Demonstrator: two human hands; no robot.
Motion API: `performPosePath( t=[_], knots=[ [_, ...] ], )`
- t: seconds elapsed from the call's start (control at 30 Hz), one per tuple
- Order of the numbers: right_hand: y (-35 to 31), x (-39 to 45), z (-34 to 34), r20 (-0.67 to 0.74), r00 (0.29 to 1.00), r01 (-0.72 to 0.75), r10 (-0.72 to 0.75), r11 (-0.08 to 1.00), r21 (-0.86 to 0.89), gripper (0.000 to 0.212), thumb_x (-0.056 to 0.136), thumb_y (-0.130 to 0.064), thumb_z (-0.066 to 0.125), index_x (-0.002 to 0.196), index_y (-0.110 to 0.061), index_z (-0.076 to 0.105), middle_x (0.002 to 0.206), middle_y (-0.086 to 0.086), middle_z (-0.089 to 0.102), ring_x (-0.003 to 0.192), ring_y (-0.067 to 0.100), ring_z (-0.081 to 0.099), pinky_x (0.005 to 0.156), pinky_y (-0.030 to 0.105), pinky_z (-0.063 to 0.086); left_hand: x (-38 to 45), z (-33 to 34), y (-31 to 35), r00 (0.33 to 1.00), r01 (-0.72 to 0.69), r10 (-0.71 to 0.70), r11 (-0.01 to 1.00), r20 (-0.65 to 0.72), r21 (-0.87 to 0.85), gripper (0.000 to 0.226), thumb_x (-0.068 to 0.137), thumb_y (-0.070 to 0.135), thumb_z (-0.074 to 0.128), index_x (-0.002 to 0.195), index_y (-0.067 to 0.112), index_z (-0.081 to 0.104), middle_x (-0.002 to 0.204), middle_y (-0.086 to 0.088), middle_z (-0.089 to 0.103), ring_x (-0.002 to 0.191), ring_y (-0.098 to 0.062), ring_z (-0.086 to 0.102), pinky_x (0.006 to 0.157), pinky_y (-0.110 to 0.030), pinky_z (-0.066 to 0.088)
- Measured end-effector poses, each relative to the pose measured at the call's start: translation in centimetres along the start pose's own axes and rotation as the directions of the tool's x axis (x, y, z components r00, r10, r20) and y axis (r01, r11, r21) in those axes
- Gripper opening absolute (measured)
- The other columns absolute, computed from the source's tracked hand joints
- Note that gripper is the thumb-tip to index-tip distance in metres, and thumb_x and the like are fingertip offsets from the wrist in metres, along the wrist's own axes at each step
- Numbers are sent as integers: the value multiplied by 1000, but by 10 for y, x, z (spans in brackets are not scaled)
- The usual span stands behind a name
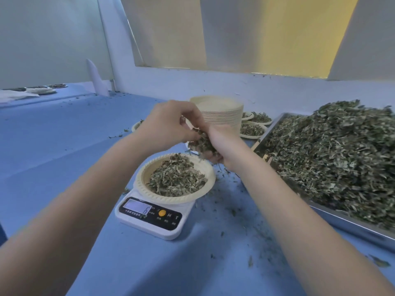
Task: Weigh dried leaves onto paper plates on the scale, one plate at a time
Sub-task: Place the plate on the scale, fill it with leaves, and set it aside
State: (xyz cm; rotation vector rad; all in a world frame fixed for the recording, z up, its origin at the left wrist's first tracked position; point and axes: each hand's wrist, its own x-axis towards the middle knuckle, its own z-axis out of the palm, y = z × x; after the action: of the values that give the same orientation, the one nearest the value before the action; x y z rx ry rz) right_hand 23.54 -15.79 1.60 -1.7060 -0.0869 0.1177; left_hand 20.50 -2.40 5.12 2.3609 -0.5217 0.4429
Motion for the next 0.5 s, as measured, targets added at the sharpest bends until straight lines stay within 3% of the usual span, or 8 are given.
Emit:
performPosePath(
  t=[0.07, 0.13, 0.17, 0.23, 0.33, 0.4, 0.5],
  knots=[
    [0, 1, 10, -6, 991, 127, -134, 949, -287, 36, 98, -33, 37, 75, -14, 57, 53, 4, 63, 39, 16, 49, 40, 17, 33, -7, -5, -7, 999, 38, -37, 999, -20, 23, 17, 73, 5, 72, 79, 20, 65, 53, 26, 58, 51, 2, 50, 52, -7, 39],
    [1, 4, 21, 59, 948, 285, -311, 756, -589, 44, 101, -35, 27, 72, -16, 55, 67, 7, 61, 64, 24, 56, 58, 29, 41, -16, -9, -14, 996, 70, -67, 996, -58, 49, 14, 74, 9, 72, 77, 20, 64, 57, 19, 57, 58, -1, 51, 53, -3, 36],
    [2, 6, 26, 92, 927, 325, -363, 659, -678, 46, 102, -37, 23, 74, -16, 54, 71, 7, 58, 73, 25, 53, 65, 31, 38, -19, -11, -18, 994, 84, -79, 995, -74, 62, 14, 74, 9, 71, 77, 20, 63, 61, 19, 56, 61, -3, 51, 54, -2, 35],
    [2, 9, 33, 102, 909, 340, -405, 577, -743, 52, 102, -43, 19, 82, -18, 61, 82, 8, 60, 80, 25, 50, 70, 32, 34, -25, -14, -23, 991, 103, -97, 992, -88, 67, 13, 75, 9, 69, 80, 19, 62, 69, 18, 55, 62, 6, 51, 54, 0, 35],
    [2, 13, 39, 75, 895, 340, -440, 563, -753, 58, 101, -47, 21, 87, -18, 69, 88, 8, 69, 86, 26, 58, 78, 35, 43, -29, -15, -32, 990, 113, -108, 992, -85, 52, 16, 77, 11, 69, 90, 17, 62, 84, 10, 61, 61, 20, 48, 58, 2, 35],
    [2, 14, 39, 65, 880, 355, -471, 559, -749, 51, 101, -43, 28, 69, -20, 61, 72, 4, 64, 78, 25, 57, 67, 32, 38, -30, -13, -36, 987, 131, -129, 991, -92, 15, 27, 75, 21, 73, 99, 19, 60, 91, 11, 62, 66, 14, 51, 63, -4, 37],
    [-1, 13, 39, 19, 847, 378, -531, 577, -724, 45, 99, -37, 38, 60, -19, 52, 62, 3, 59, 68, 22, 55, 58, 30, 28, -30, -9, -38, 981, 178, -180, 983, -71, -43, 44, 73, 33, 76, 111, 26, 53, 95, 15, 62, 75, 5, 52, 65, -11, 38]
  ],
)
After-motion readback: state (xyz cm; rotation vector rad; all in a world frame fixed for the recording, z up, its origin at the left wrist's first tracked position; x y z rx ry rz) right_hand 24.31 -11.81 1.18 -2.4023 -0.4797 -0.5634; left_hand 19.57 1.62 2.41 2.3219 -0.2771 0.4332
